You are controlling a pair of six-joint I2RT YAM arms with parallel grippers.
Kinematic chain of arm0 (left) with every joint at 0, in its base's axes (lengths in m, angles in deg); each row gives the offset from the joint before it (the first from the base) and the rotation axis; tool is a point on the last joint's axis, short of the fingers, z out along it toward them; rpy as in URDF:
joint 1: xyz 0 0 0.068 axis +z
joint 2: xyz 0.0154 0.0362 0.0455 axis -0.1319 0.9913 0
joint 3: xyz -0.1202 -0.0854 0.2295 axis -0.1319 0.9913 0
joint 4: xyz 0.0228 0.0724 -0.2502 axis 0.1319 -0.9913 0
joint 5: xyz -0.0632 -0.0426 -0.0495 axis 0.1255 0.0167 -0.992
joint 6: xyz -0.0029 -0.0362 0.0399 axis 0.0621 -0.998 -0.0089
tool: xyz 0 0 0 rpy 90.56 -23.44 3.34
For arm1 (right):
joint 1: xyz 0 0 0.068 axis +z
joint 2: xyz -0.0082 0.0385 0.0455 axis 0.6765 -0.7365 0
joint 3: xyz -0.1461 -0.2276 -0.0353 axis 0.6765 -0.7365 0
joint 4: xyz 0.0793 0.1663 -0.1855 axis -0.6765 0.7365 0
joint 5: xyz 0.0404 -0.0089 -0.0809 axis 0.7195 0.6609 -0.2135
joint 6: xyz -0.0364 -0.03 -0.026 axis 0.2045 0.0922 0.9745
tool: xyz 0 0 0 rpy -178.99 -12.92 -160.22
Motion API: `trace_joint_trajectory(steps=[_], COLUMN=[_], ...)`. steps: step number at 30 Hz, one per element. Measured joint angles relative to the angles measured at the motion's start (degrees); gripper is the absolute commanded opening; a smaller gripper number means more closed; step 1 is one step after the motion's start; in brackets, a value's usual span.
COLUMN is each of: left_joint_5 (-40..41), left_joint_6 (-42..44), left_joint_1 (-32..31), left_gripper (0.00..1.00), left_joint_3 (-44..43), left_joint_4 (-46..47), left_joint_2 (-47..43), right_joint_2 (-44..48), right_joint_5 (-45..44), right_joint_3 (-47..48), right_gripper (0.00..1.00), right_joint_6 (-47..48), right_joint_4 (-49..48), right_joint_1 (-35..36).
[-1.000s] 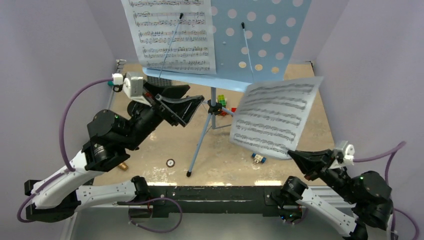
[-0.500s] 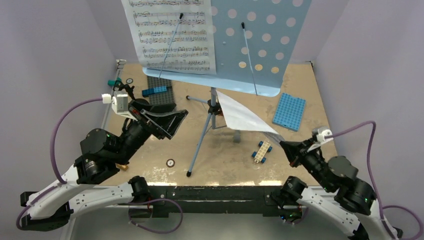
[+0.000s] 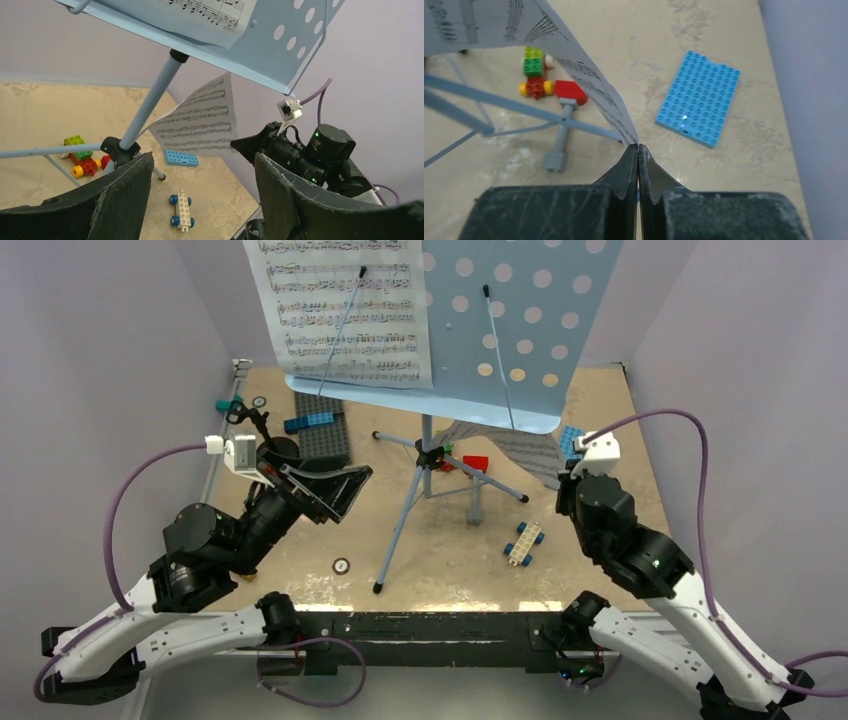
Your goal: Pack up the instrument practice props
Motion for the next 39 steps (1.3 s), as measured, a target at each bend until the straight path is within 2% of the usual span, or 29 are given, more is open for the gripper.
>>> trace_joint_trajectory(steps=[4,8,12,17,21,25,29,35,39], left_joint_5=[0.9,1.9,3.0,4.5,5.0,5.4,5.9,6.1,6.1], left_joint_6=[0.0,0.0,-0.5,-2.1,-3.6,-4.7,-4.8,-4.2,-3.9], left_joint_1=[0.0,0.0,0.0,0.0,0.0,0.0,0.0,0.0,0.0], left_gripper=[0.77,0.77,0.77,0.76,0.76,0.76,0.77,0.77,0.77], left_joint_3=[1.7,3.3,5.1,7.1,9.6,11.7,12.1,12.1,12.3], left_joint_4=[-0.1,-0.5,-1.1,-1.3,-1.3,-1.9,-1.9,-1.9,-2.0], left_joint_2=[-1.4,-2.7,-4.7,-7.2,-8.0,-8.0,-7.5,-5.0,-3.7], right_joint_2=[-7.3,-13.7,-15.1,-20.2,-29.7,-40.4,-47.3,-56.1,-63.2], right_joint_5=[-1.2,-2.1,1.9,15.1,26.9,40.9,53.1,63.9,65.6], right_joint_3=[1.0,1.4,1.0,3.5,9.6,20.5,26.9,27.7,21.9], right_gripper=[0.00,0.00,0.00,0.00,0.00,0.00,0.00,0.00,0.00], right_joint_6=[5.0,9.9,10.5,2.3,-3.6,-10.8,-18.2,-25.2,-26.9], right_joint_4=[-4.3,-10.8,-15.9,-18.1,-18.8,-19.1,-23.5,-29.9,-31.9], right_joint_1=[-6.9,-9.9,-17.0,-30.7,-35.9,-41.1,-46.0,-48.9,-50.4])
